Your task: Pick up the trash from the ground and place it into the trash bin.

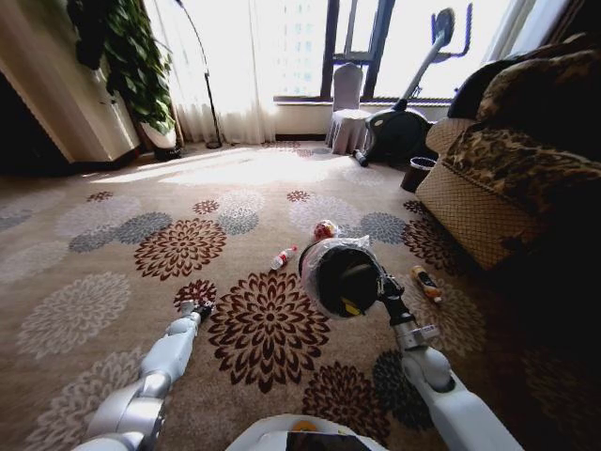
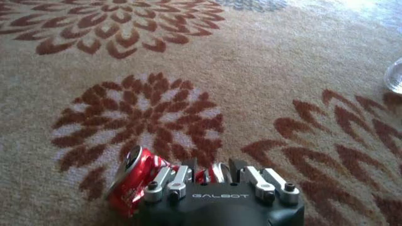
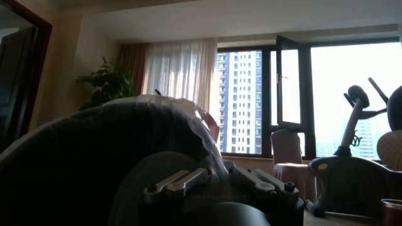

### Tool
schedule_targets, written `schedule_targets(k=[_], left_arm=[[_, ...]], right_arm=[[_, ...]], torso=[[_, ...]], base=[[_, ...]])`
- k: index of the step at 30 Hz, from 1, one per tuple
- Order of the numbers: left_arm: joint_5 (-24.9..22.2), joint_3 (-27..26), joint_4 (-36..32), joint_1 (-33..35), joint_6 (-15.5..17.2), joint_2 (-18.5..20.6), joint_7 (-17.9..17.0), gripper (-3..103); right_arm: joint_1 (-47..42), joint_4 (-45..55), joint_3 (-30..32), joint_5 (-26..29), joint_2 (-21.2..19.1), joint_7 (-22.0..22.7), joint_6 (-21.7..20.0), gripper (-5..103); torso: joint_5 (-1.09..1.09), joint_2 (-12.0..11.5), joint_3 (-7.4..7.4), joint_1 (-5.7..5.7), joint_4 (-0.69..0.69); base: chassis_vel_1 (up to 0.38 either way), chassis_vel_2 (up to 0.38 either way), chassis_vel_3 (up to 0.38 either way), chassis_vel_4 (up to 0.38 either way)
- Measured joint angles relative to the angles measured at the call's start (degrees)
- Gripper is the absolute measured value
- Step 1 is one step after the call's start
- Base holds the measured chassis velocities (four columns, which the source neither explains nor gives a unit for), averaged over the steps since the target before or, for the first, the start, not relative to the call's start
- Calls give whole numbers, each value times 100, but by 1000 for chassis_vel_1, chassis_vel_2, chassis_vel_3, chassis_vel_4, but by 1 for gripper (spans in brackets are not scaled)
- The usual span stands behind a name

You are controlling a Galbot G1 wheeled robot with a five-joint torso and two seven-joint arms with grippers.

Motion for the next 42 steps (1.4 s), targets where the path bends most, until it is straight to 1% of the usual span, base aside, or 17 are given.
schedule_targets(k=[1, 4, 8, 13, 15, 21, 24, 25, 28, 29, 32, 33, 34, 36, 37, 40, 42], left_arm=[[0, 0, 0, 0, 0, 0, 0, 40], [-11, -3, -168, 127, 22, -6, -8, 25], [-138, 1, -569, 384, 41, 38, -70, 16], [-289, 9, -1135, 735, 67, 147, -134, 13], [-510, -16, -1740, 1068, 75, 255, -119, 13], [-990, -147, -2732, 1622, -17, 363, -69, 13], [-1812, -304, -4317, 2187, -137, 384, 57, 13], [-1812, -304, -4317, 2187, -137, 384, 57, 13], [-3263, -306, -5801, 2456, -25, 338, 47, 13], [-3263, -306, -5801, 2456, -25, 338, 47, 13], [-5211, -291, -7182, 2625, 485, 290, -300, 13], [-5211, -291, -7182, 2625, 485, 290, -300, 13], [-5882, -294, -7673, 2752, 635, 306, -404, 13], [-6859, -314, -8376, 2994, 843, 360, -528, 13], [-6859, -314, -8376, 2994, 843, 360, -528, 13], [-7709, -326, -9181, 3281, 1042, 316, -674, 12], [-7732, -305, -9309, 3333, 1063, 294, -691, 12]], right_arm=[[0, 0, 0, 0, 0, 0, 0, 0], [25, -28, 7, 6, 9, 0, 5, 0], [73, -56, 1, 16, 30, 0, 10, 0], [91, -107, -15, 14, 56, 0, 16, 0], [123, -166, -40, -6, 85, 0, 34, 0], [152, -213, -70, -39, 127, 0, 52, 0], [179, -327, -64, -31, 150, -2, 48, 0], [179, -327, -64, -31, 150, -2, 48, 0], [240, -562, 99, 28, 256, 3, 30, 0], [240, -562, 99, 28, 256, 3, 30, 0], [293, -695, 132, 19, 291, 2, -28, 0], [293, -695, 132, 19, 291, 2, -28, 0], [429, -842, 81, 8, 286, -1, -42, 0], [864, -1229, -100, 39, 249, 5, -68, 0], [864, -1229, -100, 39, 249, 5, -68, 0], [1443, -1673, -582, 94, 153, 5, -201, 0], [1518, -1715, -701, 100, 135, 3, -247, 0]], torso=[[0, 0, 0, 0, 0], [0, 0, 0, 0, -1], [-3, 0, 0, 0, -2], [-4, 0, 1, 1, 2], [-3, 0, 1, 0, 1], [-4, 0, 1, 1, 1], [-2, 0, 0, 0, 2], [-2, 0, 0, 0, 2], [0, 0, 0, 0, -1], [0, 0, 0, 0, -1], [-3, 0, 0, 1, -6], [-3, 0, 0, 1, -6], [2, 0, 0, 0, -7], [0, 0, 0, 0, 1], [0, 0, 0, 0, 1], [-1, 0, 0, 1, 3], [0, 0, 0, 1, 3]], base=[[0, 0, 0, 0], [0, 0, 0, 0], [0, 0, 0, 0], [0, 0, 0, 0], [0, 0, 0, 0], [0, 0, 0, 0], [0, 0, 0, 0], [0, 0, 0, 0], [0, 0, 0, 0], [0, 0, 0, 0], [0, 0, 0, 0], [0, 0, 0, 0], [0, 0, 0, 0], [0, 0, 0, 0], [0, 0, 0, 0], [0, 0, 0, 0], [0, 0, 0, 0]])
